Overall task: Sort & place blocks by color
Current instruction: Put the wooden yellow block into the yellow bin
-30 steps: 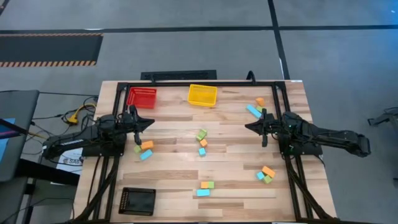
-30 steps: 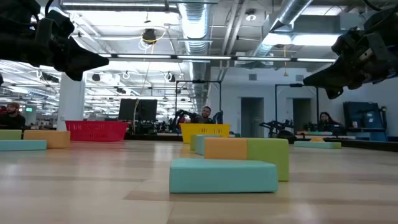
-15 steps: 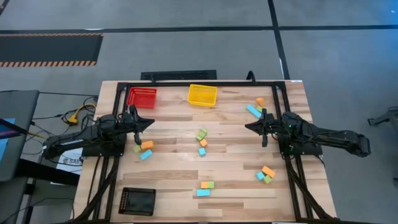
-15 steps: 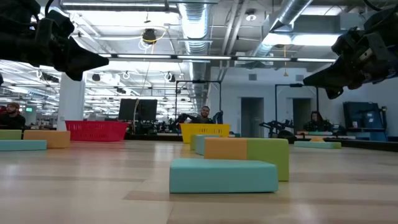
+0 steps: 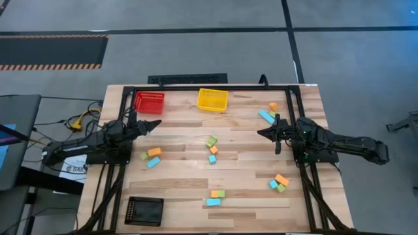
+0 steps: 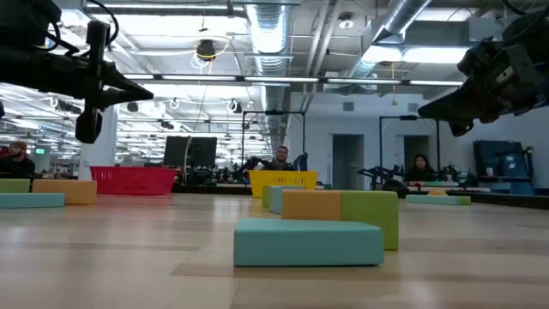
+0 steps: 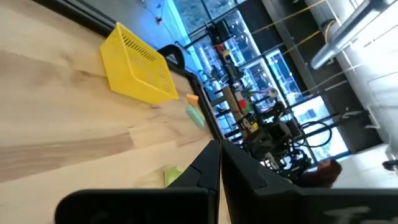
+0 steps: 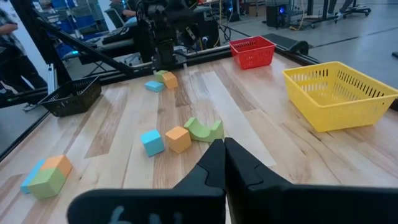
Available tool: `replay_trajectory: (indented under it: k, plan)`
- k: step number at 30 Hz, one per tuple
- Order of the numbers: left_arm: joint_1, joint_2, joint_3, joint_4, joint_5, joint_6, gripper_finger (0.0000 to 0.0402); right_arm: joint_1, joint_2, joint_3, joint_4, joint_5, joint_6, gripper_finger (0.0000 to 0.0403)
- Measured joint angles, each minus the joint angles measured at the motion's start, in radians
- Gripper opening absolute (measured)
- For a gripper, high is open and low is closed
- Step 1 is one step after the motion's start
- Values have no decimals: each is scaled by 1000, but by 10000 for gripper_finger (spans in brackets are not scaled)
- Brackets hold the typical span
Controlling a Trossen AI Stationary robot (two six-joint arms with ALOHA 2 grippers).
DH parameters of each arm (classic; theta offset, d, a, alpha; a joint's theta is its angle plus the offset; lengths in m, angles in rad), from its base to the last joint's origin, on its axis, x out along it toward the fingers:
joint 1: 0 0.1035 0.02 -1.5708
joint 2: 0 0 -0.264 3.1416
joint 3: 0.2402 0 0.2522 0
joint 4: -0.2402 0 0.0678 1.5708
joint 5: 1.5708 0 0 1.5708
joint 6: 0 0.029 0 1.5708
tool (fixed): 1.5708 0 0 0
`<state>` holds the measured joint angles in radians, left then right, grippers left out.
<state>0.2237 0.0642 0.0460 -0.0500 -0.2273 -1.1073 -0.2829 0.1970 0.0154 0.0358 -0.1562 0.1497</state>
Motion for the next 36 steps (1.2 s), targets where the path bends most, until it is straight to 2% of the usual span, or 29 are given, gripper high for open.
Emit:
replay_trajectory:
  k: [5, 9, 12, 16, 21, 25, 31, 36]
  plan:
    - [1, 19, -2, 115, -38, -36, 0, 0, 0, 0, 7, 0, 0, 12]
    - [8, 66, 7, 224, -12, 117, 0, -6, 0, -4, 41, 5, -1, 12]
    - [8, 153, 66, 192, 6, 226, 0, -18, -1, -3, 86, 37, -1, 12]
    - [8, 319, 189, 62, 50, 479, 0, -34, 0, -1, 135, 104, 5, 28]
    - [8, 548, 399, -152, 130, 795, 0, -30, 16, 47, 122, 123, 53, 87]
    - [8, 701, 569, -340, 132, 946, 12, -6, 78, 114, 119, 143, 58, 136]
    - [6, 873, 765, -627, 114, 1088, 81, 46, 253, 237, 120, 217, 49, 186]
    - [-23, 958, 818, -773, 137, 1102, 163, 89, 408, 335, 122, 265, -20, 203]
